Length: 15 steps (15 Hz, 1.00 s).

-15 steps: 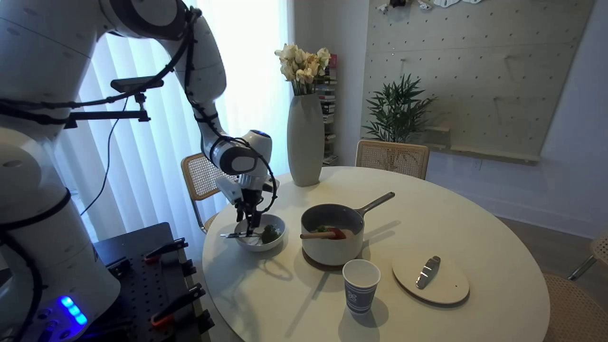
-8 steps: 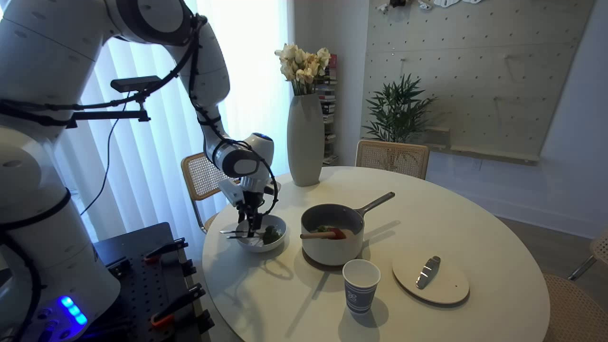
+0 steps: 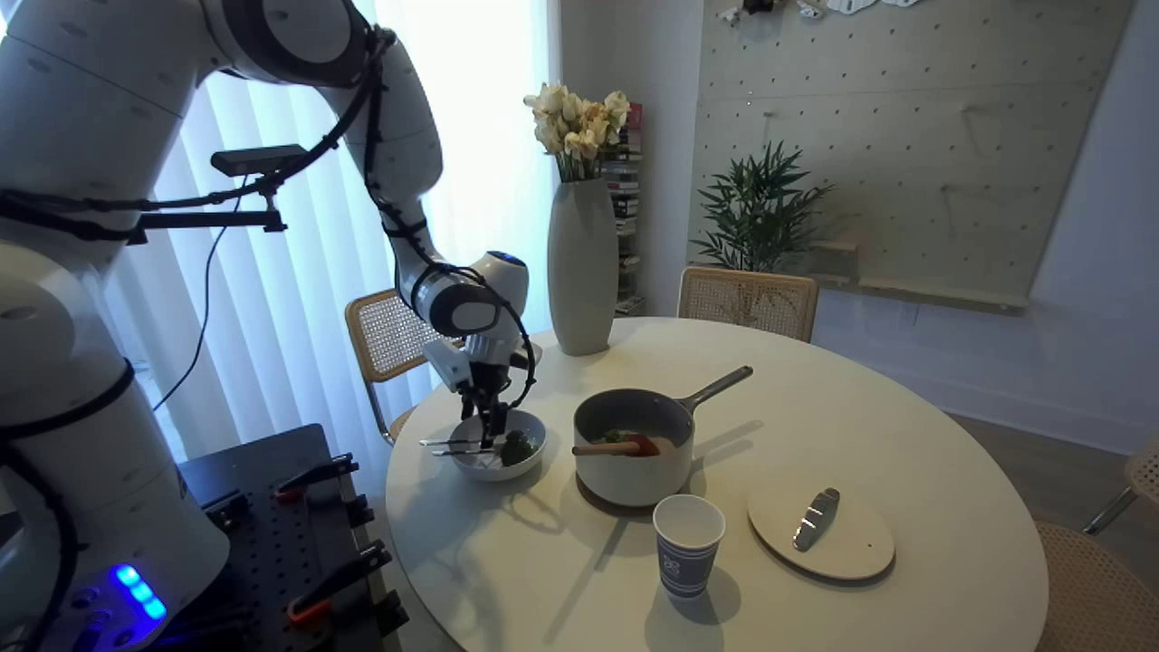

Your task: Move the white bowl to the left, remove the fork and then the spoon from the bowl and place them on the table, move the blue cup to the left

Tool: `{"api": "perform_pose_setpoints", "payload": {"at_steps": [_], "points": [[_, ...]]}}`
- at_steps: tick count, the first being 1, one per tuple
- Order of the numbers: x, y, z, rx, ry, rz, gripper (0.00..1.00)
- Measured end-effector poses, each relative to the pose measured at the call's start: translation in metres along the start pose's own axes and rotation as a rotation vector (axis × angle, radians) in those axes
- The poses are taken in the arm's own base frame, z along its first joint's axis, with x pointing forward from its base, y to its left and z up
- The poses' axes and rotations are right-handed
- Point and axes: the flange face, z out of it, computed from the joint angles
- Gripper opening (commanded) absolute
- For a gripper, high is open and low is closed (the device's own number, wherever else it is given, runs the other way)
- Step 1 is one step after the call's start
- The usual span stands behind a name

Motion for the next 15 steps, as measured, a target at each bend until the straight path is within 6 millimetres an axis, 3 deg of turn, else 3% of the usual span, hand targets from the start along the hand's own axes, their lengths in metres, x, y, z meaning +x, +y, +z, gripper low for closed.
{"api": "perform_pose_setpoints", "payload": {"at_steps": [4, 8, 10, 12, 13, 15], "points": [[0.005, 0.003, -0.013, 0.02, 0.023, 0.026, 1.0], [0.01, 0.0, -0.041, 0.038, 0.061, 0.036, 1.0], [0.009, -0.002, -0.056, 0.038, 0.063, 0.031, 0.72], [0.007, 0.0, -0.067, 0.034, 0.055, 0.033, 0.56], [0.006, 0.002, -0.071, 0.032, 0.047, 0.037, 0.49], [0.005, 0.009, -0.077, 0.027, 0.027, 0.049, 0.5]]}}
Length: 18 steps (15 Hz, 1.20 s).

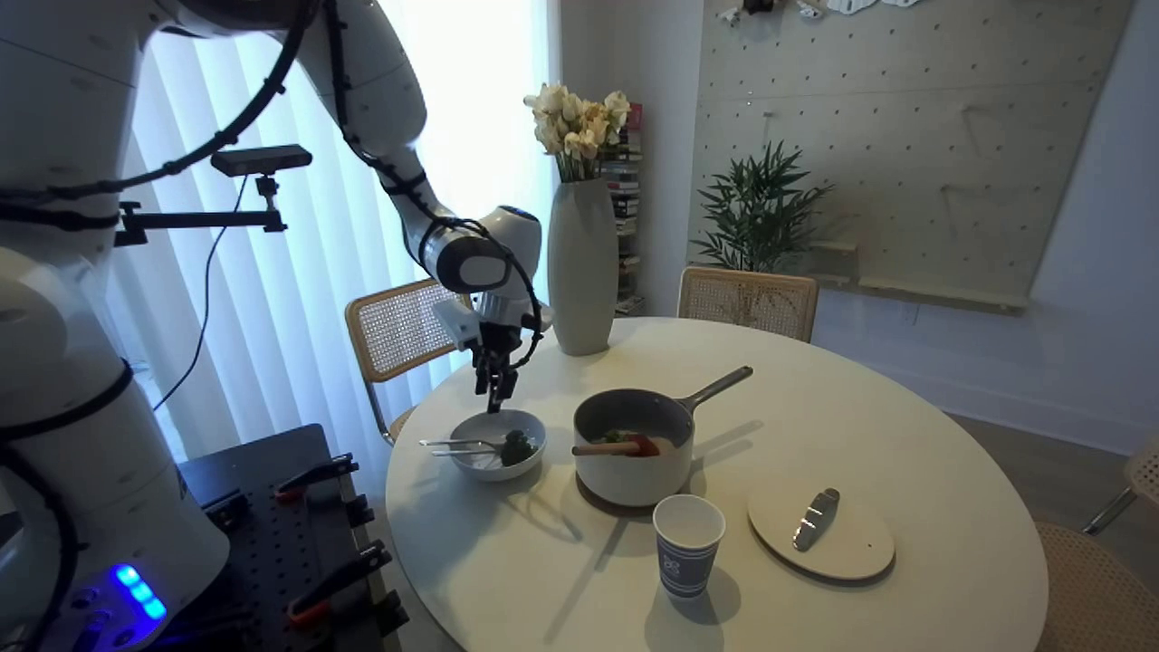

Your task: Move the white bowl to the left, remove the fork and then the spoon from the bowl and place them on the table, move the blue cup to the left

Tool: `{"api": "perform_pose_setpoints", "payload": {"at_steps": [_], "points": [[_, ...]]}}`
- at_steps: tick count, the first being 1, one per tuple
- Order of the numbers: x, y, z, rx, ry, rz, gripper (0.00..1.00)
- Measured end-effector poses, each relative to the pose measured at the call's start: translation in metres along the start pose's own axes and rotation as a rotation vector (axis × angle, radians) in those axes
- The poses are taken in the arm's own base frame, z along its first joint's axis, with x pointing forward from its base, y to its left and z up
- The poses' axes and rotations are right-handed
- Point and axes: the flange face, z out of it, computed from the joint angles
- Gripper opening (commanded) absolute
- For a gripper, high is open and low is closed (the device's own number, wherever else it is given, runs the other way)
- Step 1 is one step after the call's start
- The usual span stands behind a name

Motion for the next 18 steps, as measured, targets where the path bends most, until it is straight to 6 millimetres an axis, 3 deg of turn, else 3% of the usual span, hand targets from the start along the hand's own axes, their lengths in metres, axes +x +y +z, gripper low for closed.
{"api": "perform_pose_setpoints", "payload": {"at_steps": [3, 5, 13, 18], "points": [[-0.003, 0.011, -0.001, -0.007, -0.032, 0.019, 0.56], [-0.007, 0.014, 0.005, -0.011, -0.048, 0.025, 0.66], [-0.02, 0.003, 0.035, -0.028, -0.105, 0.03, 0.52], [-0.022, -0.002, 0.047, -0.035, -0.119, 0.05, 0.58]]}}
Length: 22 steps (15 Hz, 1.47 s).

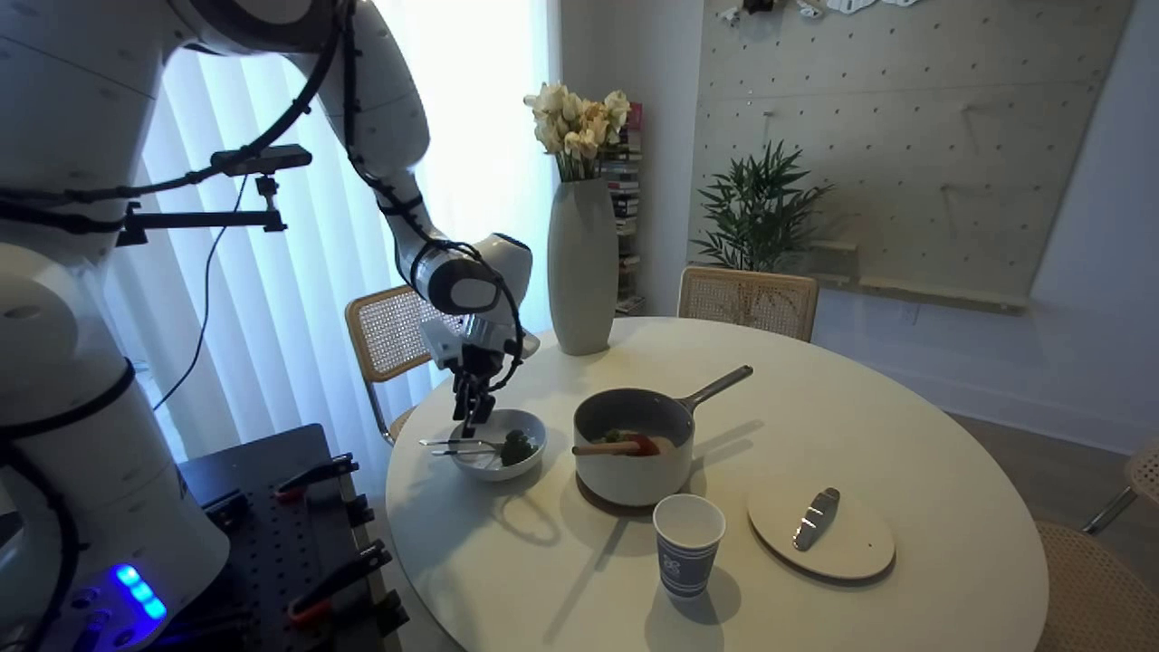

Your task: Move the white bowl to the left, remove the fork and then the spoon from the bowl and place them on the table, move the blue cup to the left

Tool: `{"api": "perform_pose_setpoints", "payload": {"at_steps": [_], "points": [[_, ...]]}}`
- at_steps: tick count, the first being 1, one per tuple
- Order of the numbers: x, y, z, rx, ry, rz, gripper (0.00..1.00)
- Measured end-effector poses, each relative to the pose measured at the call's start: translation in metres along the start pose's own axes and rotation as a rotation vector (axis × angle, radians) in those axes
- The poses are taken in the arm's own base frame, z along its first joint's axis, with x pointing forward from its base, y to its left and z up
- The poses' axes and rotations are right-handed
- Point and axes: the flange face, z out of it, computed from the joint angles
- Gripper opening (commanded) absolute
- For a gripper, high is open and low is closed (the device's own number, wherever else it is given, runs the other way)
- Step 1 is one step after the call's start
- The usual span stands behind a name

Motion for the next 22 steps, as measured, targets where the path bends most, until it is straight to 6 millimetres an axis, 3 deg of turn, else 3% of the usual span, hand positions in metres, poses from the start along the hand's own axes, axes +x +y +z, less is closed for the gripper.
{"api": "perform_pose_setpoints", "payload": {"at_steps": [10, 16, 17, 18, 20, 21, 22], "points": [[0.007, 0.006, 0.017, -0.004, -0.017, 0.03, 0.56], [0.013, 0.008, 0.021, -0.004, -0.019, 0.037, 0.47], [0.013, 0.008, 0.022, -0.004, -0.019, 0.037, 0.41], [0.014, 0.007, 0.023, -0.003, -0.019, 0.037, 0.24], [0.016, 0.007, 0.024, -0.003, -0.02, 0.038, 0.08], [0.016, 0.007, 0.024, -0.003, -0.02, 0.038, 0.01], [0.016, 0.007, 0.025, -0.003, -0.019, 0.039, 0.0]]}}
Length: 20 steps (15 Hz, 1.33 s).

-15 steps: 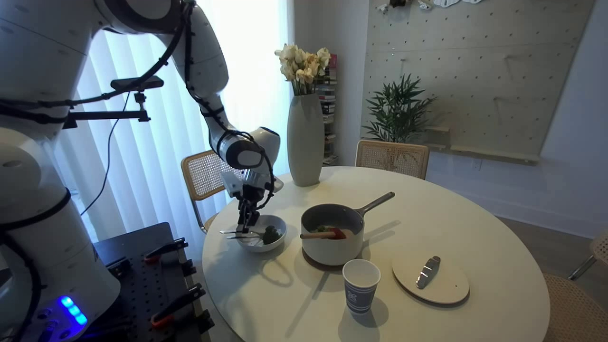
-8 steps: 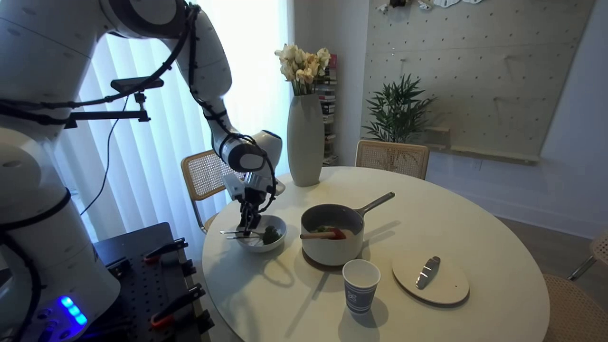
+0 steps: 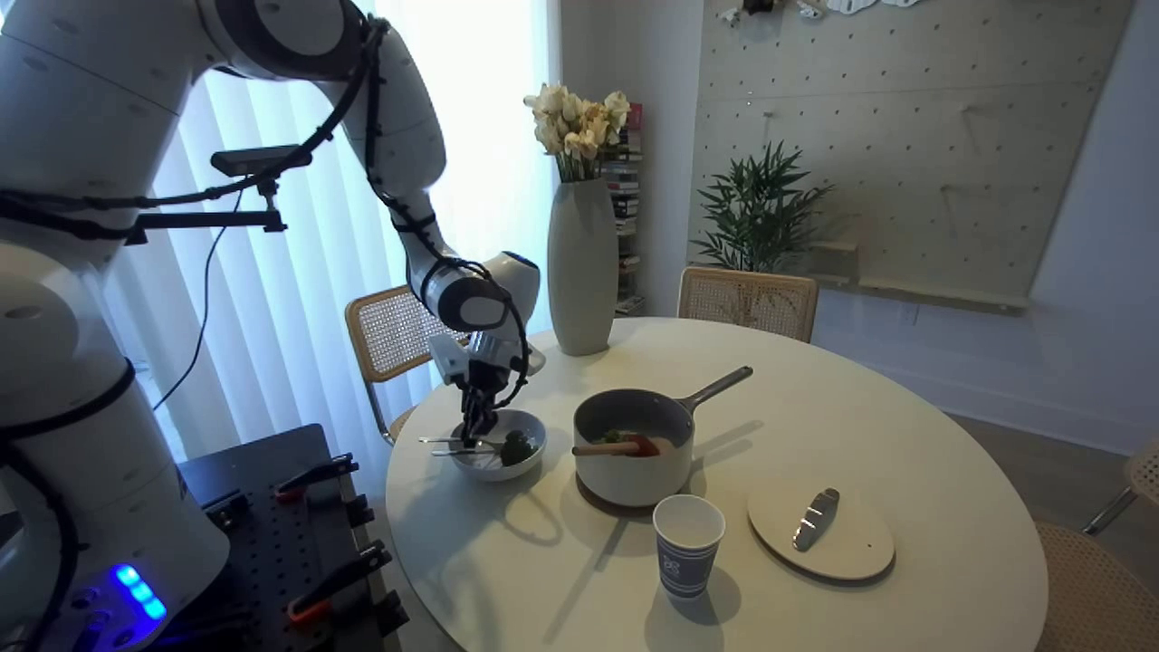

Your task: Move the white bowl to the left, remove the fork and then the spoon from the bowl and place them on the table, move the blue cup to the left

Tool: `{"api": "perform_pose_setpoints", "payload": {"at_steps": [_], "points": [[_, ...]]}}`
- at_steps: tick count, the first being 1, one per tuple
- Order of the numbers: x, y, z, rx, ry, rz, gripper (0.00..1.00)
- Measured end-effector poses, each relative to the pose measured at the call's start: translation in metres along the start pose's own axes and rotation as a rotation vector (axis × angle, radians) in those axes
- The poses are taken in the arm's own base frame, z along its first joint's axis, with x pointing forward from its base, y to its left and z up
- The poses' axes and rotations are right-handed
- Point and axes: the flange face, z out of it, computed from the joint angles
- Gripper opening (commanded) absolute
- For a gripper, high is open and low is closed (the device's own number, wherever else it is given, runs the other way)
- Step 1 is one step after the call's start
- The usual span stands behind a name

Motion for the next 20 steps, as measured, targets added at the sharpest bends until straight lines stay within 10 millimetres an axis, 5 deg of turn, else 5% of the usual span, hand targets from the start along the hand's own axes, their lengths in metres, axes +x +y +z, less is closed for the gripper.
{"api": "perform_pose_setpoints", "payload": {"at_steps": [12, 20], "points": [[0.004, -0.002, -0.003, 0.004, 0.012, 0.014, 0.03], [0.005, -0.013, -0.03, -0.001, 0.013, -0.013, 0.03]]}}
